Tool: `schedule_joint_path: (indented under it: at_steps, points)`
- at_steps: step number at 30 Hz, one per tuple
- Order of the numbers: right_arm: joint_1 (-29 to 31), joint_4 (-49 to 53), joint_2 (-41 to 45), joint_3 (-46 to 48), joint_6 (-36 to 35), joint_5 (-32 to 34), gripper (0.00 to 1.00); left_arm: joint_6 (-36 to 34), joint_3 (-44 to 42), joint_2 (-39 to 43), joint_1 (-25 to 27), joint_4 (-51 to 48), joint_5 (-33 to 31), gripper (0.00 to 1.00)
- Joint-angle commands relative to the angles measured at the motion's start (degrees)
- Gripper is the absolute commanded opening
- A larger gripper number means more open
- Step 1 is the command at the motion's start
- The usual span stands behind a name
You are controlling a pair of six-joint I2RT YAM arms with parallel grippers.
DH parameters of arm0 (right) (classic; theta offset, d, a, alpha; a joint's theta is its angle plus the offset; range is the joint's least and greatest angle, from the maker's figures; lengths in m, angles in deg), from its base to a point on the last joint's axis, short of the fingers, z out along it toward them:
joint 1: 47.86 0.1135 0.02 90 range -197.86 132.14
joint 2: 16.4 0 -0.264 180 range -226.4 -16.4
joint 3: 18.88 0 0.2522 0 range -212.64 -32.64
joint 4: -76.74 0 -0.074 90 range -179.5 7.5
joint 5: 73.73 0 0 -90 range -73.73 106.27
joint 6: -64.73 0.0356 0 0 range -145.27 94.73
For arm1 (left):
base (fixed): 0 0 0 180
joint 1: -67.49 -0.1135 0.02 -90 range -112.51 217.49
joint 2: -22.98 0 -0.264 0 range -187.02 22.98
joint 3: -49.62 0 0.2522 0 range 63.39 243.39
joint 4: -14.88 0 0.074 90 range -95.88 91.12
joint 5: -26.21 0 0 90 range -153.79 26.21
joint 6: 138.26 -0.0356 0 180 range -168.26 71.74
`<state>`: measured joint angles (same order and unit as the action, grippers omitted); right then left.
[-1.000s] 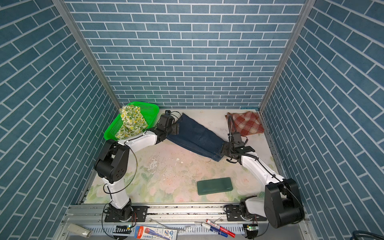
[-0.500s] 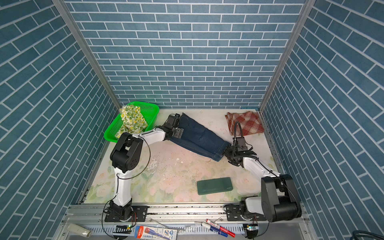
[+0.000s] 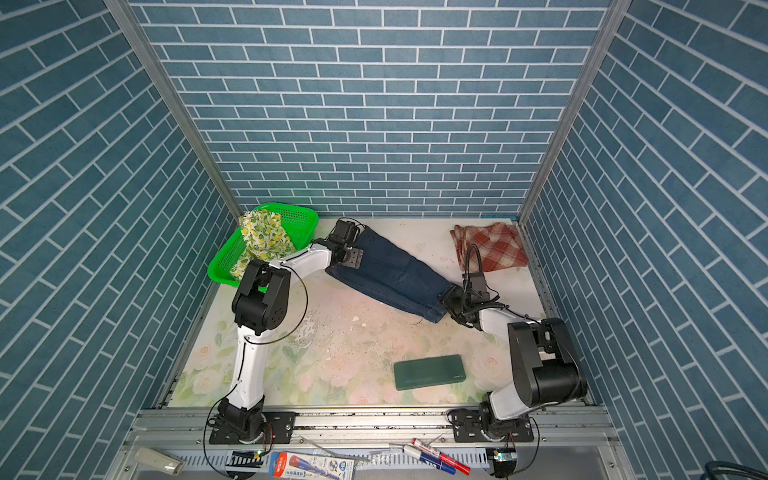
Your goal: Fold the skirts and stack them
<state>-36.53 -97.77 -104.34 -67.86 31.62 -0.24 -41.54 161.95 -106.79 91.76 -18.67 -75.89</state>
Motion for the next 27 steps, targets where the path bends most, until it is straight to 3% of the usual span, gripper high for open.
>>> schedule_joint_path:
  at_steps: [1, 7, 8, 15, 20, 27]
  points:
    - [-0.1, 0.3, -4.6, 1.4, 3.6, -0.4, 0.52, 1.8, 1.5, -1.3, -0.3, -4.8, 2.3, 0.79]
    - [-0.1, -2.3, -6.1, 0.1, 1.9, -0.1, 0.02, 2.0, 2.6, -1.5, -0.8, -5.3, 4.5, 0.64]
    - [-0.1, -1.8, -5.9, -0.2, 1.4, 0.1, 0.00, 1.9, 2.5, -1.5, -0.9, -5.3, 5.0, 0.63]
    - [-1.1, 11.9, 0.0, -5.1, -7.5, 3.8, 0.00, 2.6, -1.9, 3.3, -1.2, -1.6, 7.9, 0.65]
    - [-4.9, 20.7, 5.8, -6.3, -13.8, 2.3, 0.00, 2.5, -3.4, 6.2, -2.0, -0.7, 9.5, 0.77]
    - [-7.4, 29.2, 11.2, -9.5, -20.3, 2.0, 0.00, 3.8, -5.4, 5.7, -2.0, 0.6, 14.4, 0.79]
